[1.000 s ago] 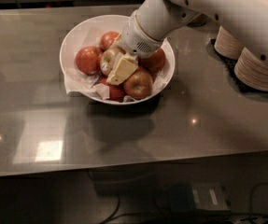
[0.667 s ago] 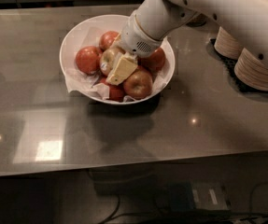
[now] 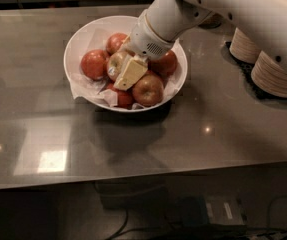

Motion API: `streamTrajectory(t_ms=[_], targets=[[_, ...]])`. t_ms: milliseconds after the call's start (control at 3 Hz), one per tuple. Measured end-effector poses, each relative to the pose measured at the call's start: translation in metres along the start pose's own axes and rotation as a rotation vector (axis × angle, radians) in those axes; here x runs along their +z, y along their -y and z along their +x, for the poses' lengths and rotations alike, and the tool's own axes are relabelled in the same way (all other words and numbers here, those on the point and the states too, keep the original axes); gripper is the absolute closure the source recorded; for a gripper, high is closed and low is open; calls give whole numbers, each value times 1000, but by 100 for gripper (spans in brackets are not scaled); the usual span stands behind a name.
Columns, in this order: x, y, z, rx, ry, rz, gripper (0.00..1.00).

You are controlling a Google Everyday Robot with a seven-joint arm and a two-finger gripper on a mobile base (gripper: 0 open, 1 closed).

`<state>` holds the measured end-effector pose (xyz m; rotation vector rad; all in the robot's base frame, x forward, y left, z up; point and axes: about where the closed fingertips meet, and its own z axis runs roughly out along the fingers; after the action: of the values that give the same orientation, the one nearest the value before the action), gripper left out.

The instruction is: Pick apple from white bowl

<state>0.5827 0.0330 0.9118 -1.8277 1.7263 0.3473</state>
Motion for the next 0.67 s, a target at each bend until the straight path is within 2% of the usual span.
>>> streamTrajectory(t_ms=[333, 667], targets=[[-2, 1, -1, 0, 0, 0, 100], [-4, 9, 1, -3, 27, 31, 100]])
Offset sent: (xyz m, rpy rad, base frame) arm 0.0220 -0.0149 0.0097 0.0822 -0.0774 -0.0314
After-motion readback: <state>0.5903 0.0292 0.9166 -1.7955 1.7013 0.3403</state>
